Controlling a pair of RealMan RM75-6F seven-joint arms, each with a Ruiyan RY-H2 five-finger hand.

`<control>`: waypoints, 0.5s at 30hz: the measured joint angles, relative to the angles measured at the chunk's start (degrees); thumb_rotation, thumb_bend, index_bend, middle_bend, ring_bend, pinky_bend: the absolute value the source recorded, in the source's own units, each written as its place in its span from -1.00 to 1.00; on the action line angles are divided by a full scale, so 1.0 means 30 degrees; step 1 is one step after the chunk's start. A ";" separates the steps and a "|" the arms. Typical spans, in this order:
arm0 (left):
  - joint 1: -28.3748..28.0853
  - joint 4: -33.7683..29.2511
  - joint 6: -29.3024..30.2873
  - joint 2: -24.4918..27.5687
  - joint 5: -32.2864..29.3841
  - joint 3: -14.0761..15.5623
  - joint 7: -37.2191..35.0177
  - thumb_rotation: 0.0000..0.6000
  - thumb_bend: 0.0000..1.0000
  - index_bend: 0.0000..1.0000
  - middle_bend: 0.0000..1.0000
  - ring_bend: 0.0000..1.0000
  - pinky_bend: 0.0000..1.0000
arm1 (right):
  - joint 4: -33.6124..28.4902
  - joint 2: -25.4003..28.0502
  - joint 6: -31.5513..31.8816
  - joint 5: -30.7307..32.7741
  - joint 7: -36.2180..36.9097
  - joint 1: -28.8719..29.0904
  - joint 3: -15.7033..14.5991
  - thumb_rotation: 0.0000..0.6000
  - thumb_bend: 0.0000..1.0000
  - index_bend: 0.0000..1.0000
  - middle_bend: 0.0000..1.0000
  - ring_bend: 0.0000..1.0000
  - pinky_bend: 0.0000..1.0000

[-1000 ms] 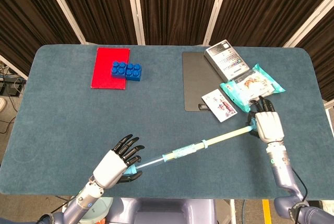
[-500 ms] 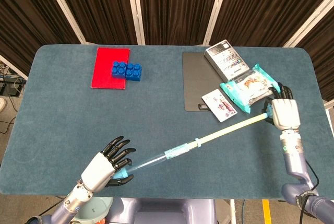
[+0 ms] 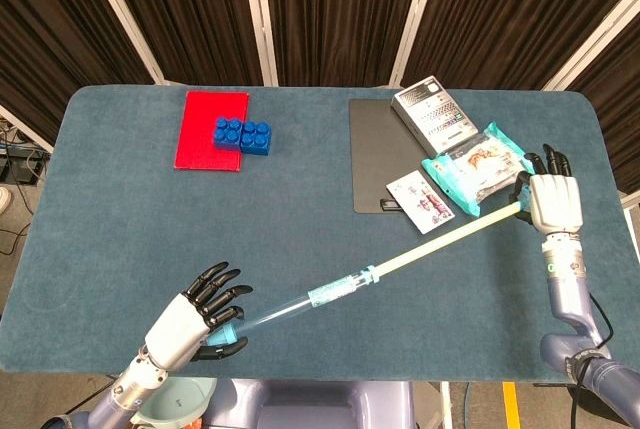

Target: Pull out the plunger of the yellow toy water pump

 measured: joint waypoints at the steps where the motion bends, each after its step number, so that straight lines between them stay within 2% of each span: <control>1: 0.0004 0.0019 0.0009 -0.0014 0.0025 -0.0039 -0.0014 1.00 0.08 0.51 -0.43 -0.74 -0.73 | -0.0004 0.0005 -0.0085 0.0060 0.0054 0.0039 0.0022 1.00 0.10 0.66 -0.54 -0.95 -0.78; 6: -0.0058 0.0187 -0.0145 -0.0160 0.0016 -0.0286 -0.0116 1.00 0.00 0.48 -0.42 -0.71 -0.73 | 0.0020 0.0022 -0.0283 0.0204 0.0149 0.0189 0.0022 1.00 0.07 0.64 -0.55 -0.95 -0.78; 9: -0.0156 0.0547 -0.0073 -0.0372 0.0020 -0.0510 -0.0347 1.00 -0.16 0.21 -0.46 -0.71 -0.73 | -0.0210 0.0093 -0.0211 0.0165 0.0102 0.0103 -0.0128 1.00 0.00 0.53 -0.58 -0.95 -0.77; 11: -0.0275 0.1092 -0.0061 -0.0571 -0.0029 -0.0735 -0.0522 1.00 -0.29 -0.06 -0.51 -0.72 -0.73 | -0.0369 0.0149 -0.0193 0.0156 0.0026 0.0041 -0.0216 1.00 -0.02 0.38 -0.61 -0.95 -0.77; 14: -0.0748 0.2495 -0.0632 -0.0764 -0.0380 -0.1074 -0.1338 1.00 -0.38 -0.32 -0.54 -0.72 -0.73 | -0.0677 0.0231 -0.0248 0.0325 -0.0228 -0.0107 -0.0353 1.00 -0.08 0.21 -0.70 -0.96 -0.77; 15: -0.0903 0.2860 -0.0971 -0.0763 -0.0549 -0.1165 -0.1585 1.00 -0.39 -0.36 -0.53 -0.72 -0.73 | -0.0705 0.0225 -0.0263 0.0346 -0.0284 -0.0136 -0.0414 1.00 -0.11 0.10 -0.78 -0.97 -0.77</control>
